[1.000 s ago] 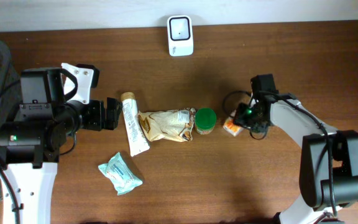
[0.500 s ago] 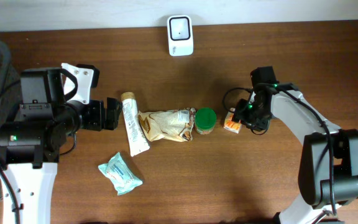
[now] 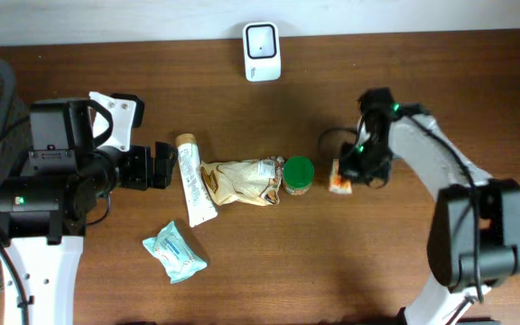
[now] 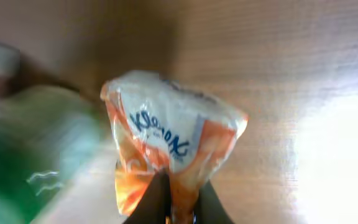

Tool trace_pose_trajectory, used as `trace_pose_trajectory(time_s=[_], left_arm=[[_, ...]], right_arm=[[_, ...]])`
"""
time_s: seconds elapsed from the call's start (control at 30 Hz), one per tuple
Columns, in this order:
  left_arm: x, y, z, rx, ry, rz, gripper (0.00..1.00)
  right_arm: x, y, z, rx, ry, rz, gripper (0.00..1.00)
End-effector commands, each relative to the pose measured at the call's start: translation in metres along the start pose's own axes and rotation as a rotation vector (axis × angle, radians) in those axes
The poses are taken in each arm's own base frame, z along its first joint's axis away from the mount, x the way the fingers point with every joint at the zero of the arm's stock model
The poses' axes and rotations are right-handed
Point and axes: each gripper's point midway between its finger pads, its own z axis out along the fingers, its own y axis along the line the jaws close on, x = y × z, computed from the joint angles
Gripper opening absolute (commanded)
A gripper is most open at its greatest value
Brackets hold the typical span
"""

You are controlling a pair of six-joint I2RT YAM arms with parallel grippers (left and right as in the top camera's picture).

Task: Scan the item barcode
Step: 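Lift the Kleenex pack with the right gripper and hold it over the scanner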

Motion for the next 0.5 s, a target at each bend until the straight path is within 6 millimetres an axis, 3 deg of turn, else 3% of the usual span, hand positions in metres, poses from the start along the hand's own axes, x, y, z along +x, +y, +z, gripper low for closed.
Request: trace_pose_trajectory(time_s=[0.0, 0.03, 0.13, 0.23, 0.27, 0.47], left_arm=[[-0.001, -0.001, -0.002, 0.007, -0.008, 0.017, 0.99], [-0.001, -0.001, -0.002, 0.007, -0.008, 0.017, 0.99], [-0.001, 0.000, -0.002, 0.007, -0.008, 0.017, 0.99], [-0.001, -0.001, -0.002, 0.007, -0.008, 0.017, 0.99], [-0.001, -0.001, -0.002, 0.007, -0.008, 0.017, 0.99], [-0.001, -0.001, -0.002, 0.007, -0.008, 0.017, 0.99]], right_arm=[[-0.013, 0.064, -0.126, -0.319, -0.224, -0.262, 0.04], [0.000, 0.087, -0.156, -0.459, -0.259, -0.370, 0.04], [0.048, 0.135, -0.203, -0.846, -0.233, -0.598, 0.04], [0.070, 0.157, -0.241, -1.138, -0.195, -0.633, 0.04], [0.081, 0.165, -0.266, -1.306, -0.154, -0.624, 0.04], [0.078, 0.166, -0.268, -1.305, -0.066, -0.506, 0.04]])
